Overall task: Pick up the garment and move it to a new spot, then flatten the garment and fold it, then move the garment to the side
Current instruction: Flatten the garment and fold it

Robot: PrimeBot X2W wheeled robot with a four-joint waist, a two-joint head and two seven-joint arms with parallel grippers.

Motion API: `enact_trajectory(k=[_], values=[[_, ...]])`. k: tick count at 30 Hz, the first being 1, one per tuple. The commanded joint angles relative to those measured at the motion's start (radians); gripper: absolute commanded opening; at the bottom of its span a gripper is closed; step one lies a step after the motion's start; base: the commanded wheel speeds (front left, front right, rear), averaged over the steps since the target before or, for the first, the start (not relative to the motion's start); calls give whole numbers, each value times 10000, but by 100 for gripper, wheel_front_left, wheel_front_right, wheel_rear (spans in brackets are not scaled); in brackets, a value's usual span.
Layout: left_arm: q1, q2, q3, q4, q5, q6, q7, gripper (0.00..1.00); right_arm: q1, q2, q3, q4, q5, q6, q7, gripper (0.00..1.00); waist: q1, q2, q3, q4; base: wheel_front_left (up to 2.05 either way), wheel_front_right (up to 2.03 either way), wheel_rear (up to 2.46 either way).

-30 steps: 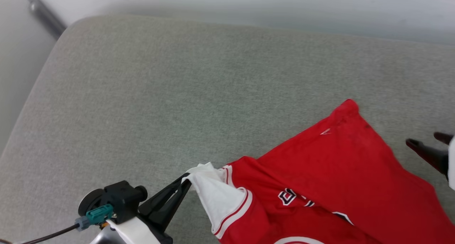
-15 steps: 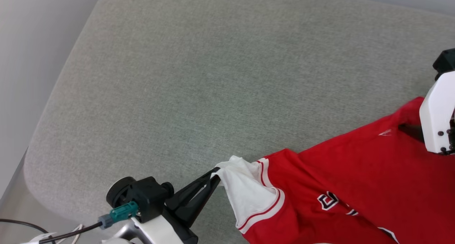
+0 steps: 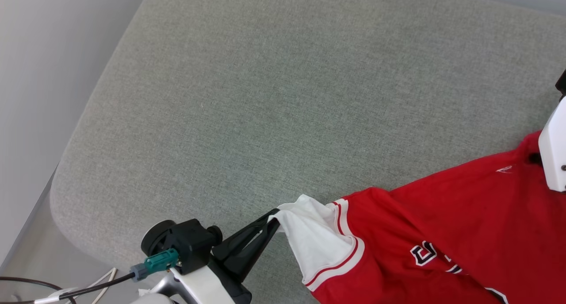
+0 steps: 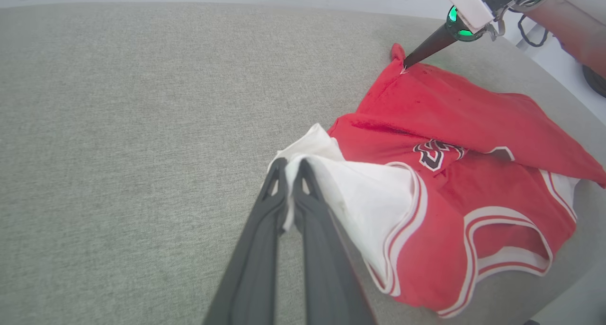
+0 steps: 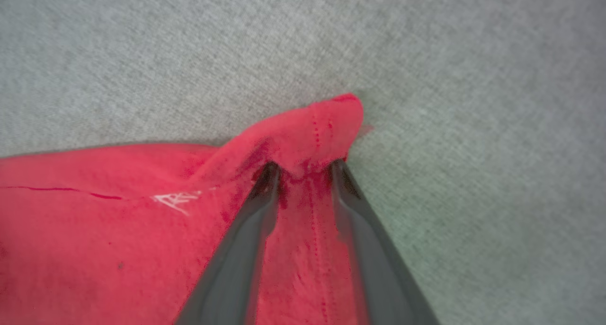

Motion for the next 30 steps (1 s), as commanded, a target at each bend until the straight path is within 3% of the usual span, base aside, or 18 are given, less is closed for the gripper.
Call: enact_trajectory(k=[1,16,23,30], values=[[-17,38,45,32,-37,3,-46,0,540,124,212,396,54,-5,-33,0,0,-1,-168,-86,0,0,0],[141,1208,494,-826,-148,629,431,0,10,477,175,753,1442,-5,-3167,0,0,-1,-2877,-1509,0,0,0],[-163,1726,1050,-1558,-239,1240,701,0,361,773,-216,-53,1963,-5,-3935,0,0,-1,-3869,-2432,0,0,0],[-994,2346,2007,-2265,-71,1669,783,0,170,890,-696,-1340,2057,-4,-4433,0,0,-1,-4104,-3397,0,0,0]])
